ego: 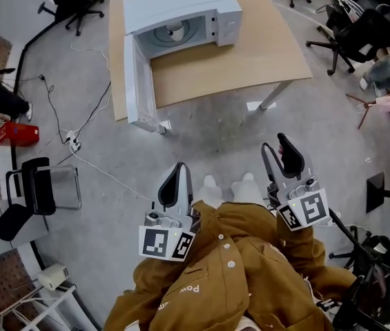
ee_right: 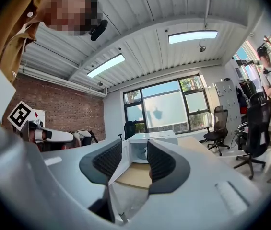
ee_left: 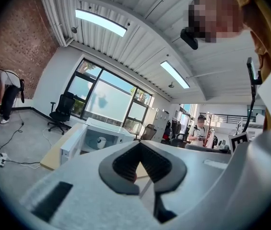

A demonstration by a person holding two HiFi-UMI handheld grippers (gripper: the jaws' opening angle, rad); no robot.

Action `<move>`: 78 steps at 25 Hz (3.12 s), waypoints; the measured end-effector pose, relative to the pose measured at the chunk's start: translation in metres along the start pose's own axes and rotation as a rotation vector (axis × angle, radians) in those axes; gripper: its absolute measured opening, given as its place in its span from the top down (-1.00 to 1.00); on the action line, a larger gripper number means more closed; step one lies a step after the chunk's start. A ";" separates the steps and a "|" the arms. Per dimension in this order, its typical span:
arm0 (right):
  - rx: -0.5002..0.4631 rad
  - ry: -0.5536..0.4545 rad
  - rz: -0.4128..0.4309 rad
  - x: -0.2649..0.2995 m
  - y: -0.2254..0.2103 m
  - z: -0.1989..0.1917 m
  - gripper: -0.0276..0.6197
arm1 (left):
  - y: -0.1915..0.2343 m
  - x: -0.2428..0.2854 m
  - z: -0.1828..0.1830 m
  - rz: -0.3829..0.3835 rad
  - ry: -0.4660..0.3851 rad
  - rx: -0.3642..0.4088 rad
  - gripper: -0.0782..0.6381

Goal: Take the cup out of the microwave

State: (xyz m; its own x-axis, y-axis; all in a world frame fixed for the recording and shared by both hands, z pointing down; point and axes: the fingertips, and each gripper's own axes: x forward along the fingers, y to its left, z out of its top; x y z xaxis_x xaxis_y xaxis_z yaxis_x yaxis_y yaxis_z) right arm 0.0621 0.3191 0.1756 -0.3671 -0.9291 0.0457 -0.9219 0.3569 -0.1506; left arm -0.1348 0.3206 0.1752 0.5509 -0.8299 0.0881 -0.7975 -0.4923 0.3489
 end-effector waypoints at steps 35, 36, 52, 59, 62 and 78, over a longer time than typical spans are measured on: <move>-0.067 0.094 0.296 0.271 -0.152 -0.005 0.51 | 0.081 0.281 0.006 0.223 0.031 0.031 0.77; -0.059 0.095 0.294 0.281 -0.153 -0.009 0.51 | 0.089 0.289 0.004 0.225 0.031 0.033 0.77; -0.062 0.148 0.334 0.464 -0.140 -0.159 0.10 | 0.270 0.415 -0.090 0.249 0.047 -0.011 0.18; -0.106 0.161 0.295 0.516 -0.146 -0.210 0.00 | 0.331 0.463 -0.105 0.310 0.033 -0.007 0.15; -0.121 0.173 0.285 0.523 -0.147 -0.222 -0.01 | 0.337 0.480 -0.104 0.298 0.028 -0.001 0.13; -0.011 0.210 0.221 0.459 -0.166 -0.218 -0.03 | 0.334 0.527 -0.112 0.305 0.055 0.186 -0.35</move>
State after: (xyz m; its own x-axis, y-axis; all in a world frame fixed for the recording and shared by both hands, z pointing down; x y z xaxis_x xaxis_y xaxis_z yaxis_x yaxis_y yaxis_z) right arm 0.0199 -0.1458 0.4373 -0.5757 -0.7885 0.2167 -0.8176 0.5504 -0.1694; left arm -0.0834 -0.2518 0.4424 0.2894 -0.9329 0.2141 -0.9555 -0.2681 0.1232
